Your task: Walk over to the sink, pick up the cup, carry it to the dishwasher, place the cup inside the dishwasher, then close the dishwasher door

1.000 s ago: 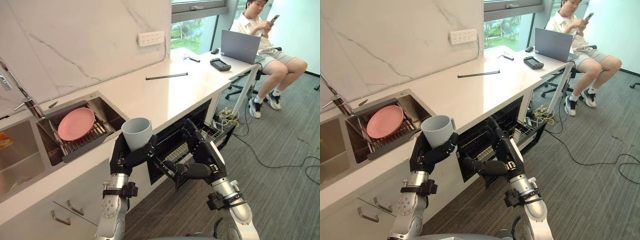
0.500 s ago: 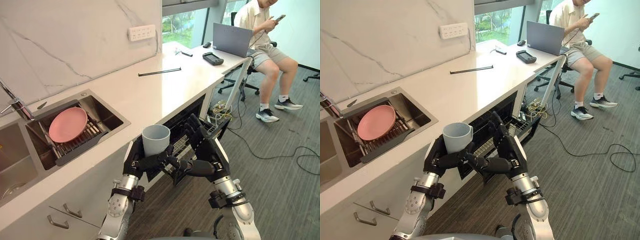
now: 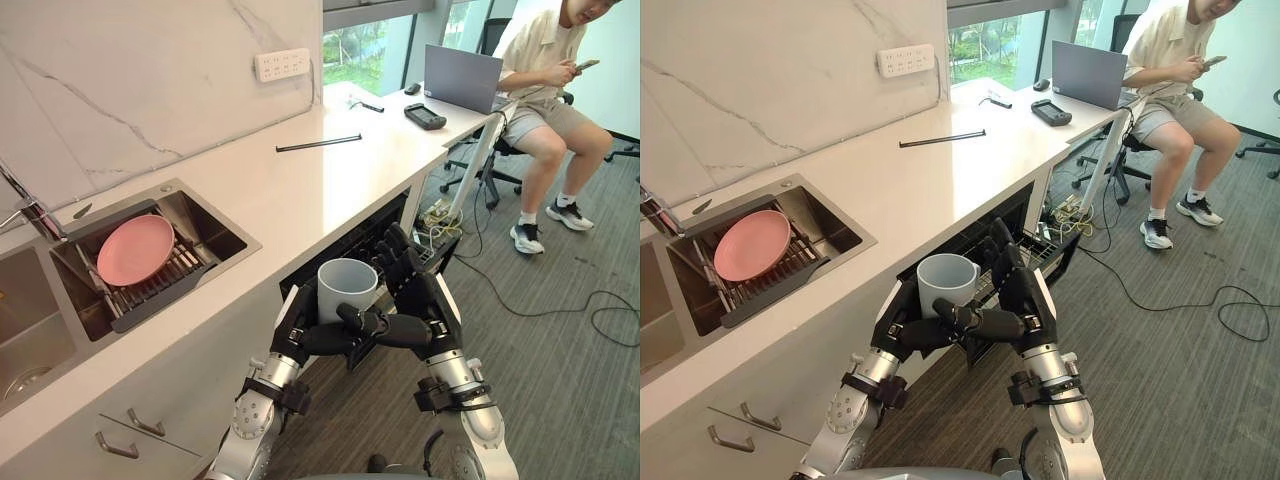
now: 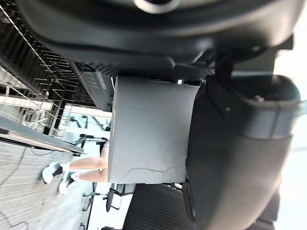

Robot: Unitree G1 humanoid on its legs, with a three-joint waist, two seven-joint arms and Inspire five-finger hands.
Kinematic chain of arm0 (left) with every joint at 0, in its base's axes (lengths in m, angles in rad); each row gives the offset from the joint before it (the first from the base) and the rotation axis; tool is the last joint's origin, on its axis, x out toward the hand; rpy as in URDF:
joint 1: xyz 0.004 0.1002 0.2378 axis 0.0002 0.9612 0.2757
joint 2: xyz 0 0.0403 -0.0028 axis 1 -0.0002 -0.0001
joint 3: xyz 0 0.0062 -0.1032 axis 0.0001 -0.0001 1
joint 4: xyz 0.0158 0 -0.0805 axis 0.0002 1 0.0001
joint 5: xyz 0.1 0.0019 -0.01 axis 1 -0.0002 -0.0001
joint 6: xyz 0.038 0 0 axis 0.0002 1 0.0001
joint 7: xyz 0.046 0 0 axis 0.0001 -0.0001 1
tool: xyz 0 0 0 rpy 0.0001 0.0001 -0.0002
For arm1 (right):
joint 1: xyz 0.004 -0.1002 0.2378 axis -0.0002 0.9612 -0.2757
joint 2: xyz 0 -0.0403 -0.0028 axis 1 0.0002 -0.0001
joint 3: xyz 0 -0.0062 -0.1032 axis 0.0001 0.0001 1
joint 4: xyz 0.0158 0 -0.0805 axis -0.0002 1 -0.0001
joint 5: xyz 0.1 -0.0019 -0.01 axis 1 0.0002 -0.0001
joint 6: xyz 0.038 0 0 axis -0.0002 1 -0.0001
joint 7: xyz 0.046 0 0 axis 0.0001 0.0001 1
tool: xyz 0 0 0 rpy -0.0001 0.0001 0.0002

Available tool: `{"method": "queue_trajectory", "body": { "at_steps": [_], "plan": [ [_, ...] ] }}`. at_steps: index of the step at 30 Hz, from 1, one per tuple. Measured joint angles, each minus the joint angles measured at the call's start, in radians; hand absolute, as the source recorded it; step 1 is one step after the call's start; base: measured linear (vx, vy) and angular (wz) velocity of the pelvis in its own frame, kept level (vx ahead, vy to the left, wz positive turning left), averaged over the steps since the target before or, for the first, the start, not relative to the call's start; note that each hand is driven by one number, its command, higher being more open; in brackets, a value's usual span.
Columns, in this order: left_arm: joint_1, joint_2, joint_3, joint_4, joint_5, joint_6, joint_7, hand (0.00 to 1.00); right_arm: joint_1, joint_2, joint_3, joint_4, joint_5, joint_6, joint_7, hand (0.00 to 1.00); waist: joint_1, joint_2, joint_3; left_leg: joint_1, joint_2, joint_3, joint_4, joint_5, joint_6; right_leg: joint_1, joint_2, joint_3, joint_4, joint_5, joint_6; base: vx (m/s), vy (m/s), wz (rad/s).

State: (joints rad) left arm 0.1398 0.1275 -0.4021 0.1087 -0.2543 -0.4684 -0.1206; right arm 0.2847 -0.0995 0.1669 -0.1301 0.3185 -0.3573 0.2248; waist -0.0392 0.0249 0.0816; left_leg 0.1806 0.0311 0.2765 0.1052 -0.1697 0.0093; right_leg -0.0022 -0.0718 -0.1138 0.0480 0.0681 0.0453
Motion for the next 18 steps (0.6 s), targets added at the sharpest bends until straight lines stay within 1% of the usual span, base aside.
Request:
{"method": "queue_trajectory", "body": {
  "at_steps": [5,10,14,18],
  "plan": [
    [-0.006,0.001,-0.001,0.0,-0.021,0.009,-0.011,0.0,0.0,0.0,0.016,0.0,-0.007,0.003,-0.032,1.0,0.0,0.0,0.0,0.001,0.0,-0.007,0.0,0.0,0.0,0.006,-0.002,-0.006,-0.003,0.001,0.0,0.0,0.001,0.03],
    [-0.006,0.001,-0.007,-0.001,-0.049,0.018,-0.024,0.0,0.0,0.004,0.024,-0.001,-0.006,0.003,-0.043,1.0,0.0,-0.001,-0.001,0.002,0.0,-0.011,0.0,0.0,0.0,0.01,-0.002,-0.01,-0.005,0.001,0.0,0.0,0.0,0.01],
    [-0.006,0.005,-0.016,-0.024,-0.071,0.052,-0.031,0.0,0.001,0.004,0.031,-0.008,-0.005,0.002,-0.054,1.0,-0.001,-0.002,-0.001,0.003,0.0,-0.016,0.001,0.0,0.0,0.016,-0.004,-0.015,-0.007,0.001,0.0,-0.01,0.001,0.03],
    [-0.006,0.009,-0.019,-0.038,-0.073,0.059,-0.031,0.0,0.001,0.004,0.034,-0.018,-0.005,-0.001,-0.058,1.0,-0.001,-0.004,-0.003,0.003,0.0,-0.018,0.002,0.0,0.0,0.018,-0.004,-0.018,-0.01,0.001,0.0,0.0,0.0,0.0]
  ]
}}
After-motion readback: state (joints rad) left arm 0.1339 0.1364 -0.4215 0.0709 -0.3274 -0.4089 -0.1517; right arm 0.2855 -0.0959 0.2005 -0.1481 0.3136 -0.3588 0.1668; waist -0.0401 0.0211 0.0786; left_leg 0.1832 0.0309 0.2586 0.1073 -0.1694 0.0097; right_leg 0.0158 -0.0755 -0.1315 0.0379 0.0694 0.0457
